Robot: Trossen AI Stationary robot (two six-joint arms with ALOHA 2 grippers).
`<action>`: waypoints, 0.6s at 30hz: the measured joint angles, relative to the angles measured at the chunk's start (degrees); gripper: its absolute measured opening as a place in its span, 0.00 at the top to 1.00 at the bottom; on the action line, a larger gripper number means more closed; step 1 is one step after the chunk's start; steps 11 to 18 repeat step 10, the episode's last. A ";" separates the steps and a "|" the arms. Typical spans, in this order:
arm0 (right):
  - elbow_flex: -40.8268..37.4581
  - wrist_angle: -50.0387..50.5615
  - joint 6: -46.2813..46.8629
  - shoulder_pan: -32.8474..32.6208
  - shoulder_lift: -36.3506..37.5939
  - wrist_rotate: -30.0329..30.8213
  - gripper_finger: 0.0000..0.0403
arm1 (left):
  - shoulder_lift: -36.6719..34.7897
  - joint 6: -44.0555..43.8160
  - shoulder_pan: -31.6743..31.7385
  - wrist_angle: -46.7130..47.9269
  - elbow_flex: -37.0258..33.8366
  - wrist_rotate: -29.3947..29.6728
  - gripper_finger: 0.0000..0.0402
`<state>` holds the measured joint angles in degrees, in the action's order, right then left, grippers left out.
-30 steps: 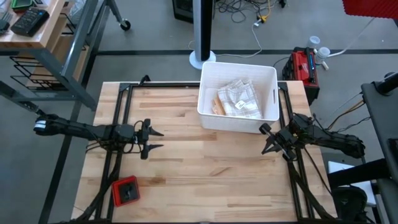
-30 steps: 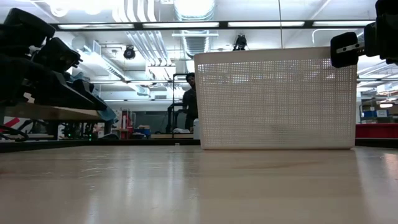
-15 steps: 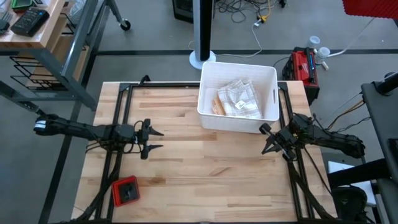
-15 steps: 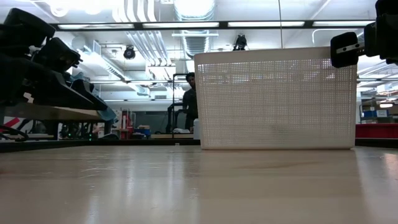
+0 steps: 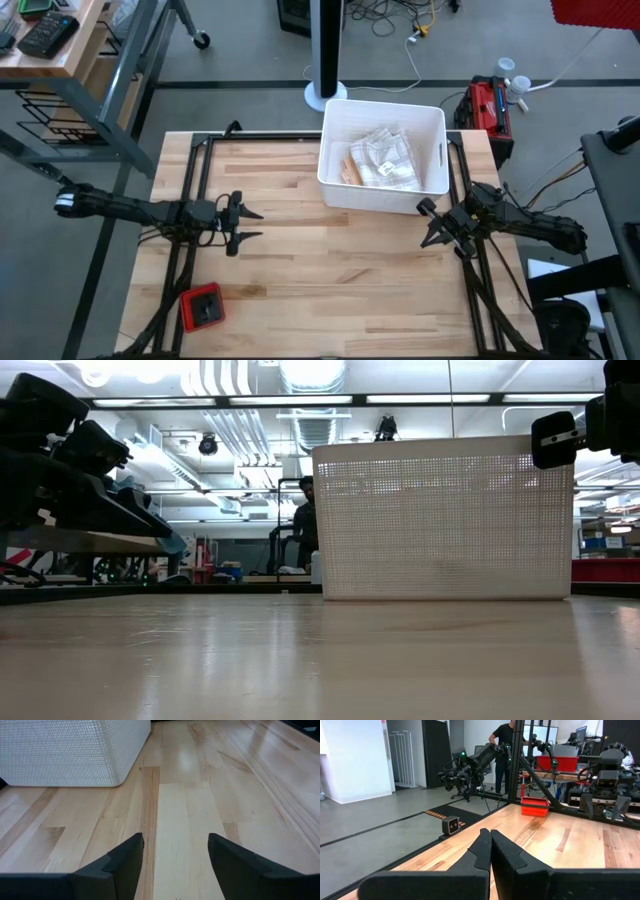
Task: Fold towel
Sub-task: Return to Home Position
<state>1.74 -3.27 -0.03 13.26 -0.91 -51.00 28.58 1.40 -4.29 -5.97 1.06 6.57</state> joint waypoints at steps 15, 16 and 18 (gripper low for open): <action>0.00 0.00 0.00 0.00 0.00 0.00 1.00 | 0.00 0.00 0.00 0.00 0.00 0.00 0.50; 0.00 0.00 0.00 0.00 0.00 0.00 1.00 | 0.00 0.00 0.00 0.00 0.00 0.00 0.50; 0.00 0.00 0.00 0.00 0.00 0.00 1.00 | 0.00 0.00 0.00 0.00 0.00 0.00 0.50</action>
